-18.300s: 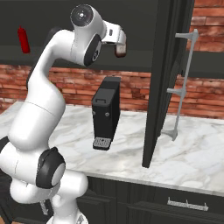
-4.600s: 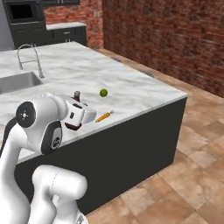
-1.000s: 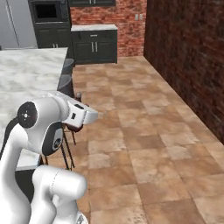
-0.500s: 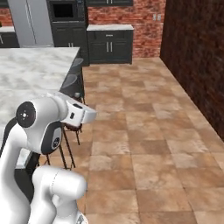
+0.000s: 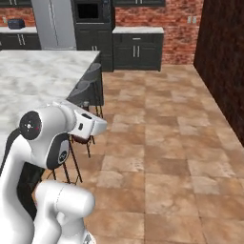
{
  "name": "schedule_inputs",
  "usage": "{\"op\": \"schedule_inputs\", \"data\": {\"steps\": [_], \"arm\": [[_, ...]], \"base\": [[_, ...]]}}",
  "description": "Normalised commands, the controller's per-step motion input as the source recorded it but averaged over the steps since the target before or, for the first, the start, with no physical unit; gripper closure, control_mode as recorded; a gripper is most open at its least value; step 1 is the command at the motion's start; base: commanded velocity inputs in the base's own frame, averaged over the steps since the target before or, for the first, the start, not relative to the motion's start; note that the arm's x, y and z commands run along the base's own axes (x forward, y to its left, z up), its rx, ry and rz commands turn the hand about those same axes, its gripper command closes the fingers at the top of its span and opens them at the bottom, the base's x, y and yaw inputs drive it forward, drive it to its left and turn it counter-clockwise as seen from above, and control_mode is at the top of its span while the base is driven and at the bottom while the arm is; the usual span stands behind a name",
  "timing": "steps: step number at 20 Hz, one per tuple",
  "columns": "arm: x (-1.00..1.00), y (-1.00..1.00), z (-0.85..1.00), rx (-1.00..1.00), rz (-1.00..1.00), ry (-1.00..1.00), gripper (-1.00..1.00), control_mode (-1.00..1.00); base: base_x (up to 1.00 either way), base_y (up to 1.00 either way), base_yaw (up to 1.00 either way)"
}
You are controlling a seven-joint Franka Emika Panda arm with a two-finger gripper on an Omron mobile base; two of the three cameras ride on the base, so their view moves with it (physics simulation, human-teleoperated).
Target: Move the ketchup and ketchup from the cabinet to the dining counter.
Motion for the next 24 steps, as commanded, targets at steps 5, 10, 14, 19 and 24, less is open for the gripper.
{"op": "schedule_inputs", "data": {"steps": [5,10,14,19,24], "arm": [[0.00,0.00,0.00,0.00,0.00,0.00,1.00,1.00],[0.00,0.00,0.00,0.00,0.00,0.00,1.00,1.00],[0.00,0.00,0.00,0.00,0.00,0.00,1.00,1.00],[0.00,0.00,0.00,0.00,0.00,0.00,1.00,1.00],[0.00,0.00,0.00,0.00,0.00,0.00,1.00,1.00]], "base": [[0.38,-0.22,0.43],[0.48,-0.26,0.31],[0.56,-0.29,0.22],[0.59,-0.31,0.18],[0.59,-0.24,0.30]]}}
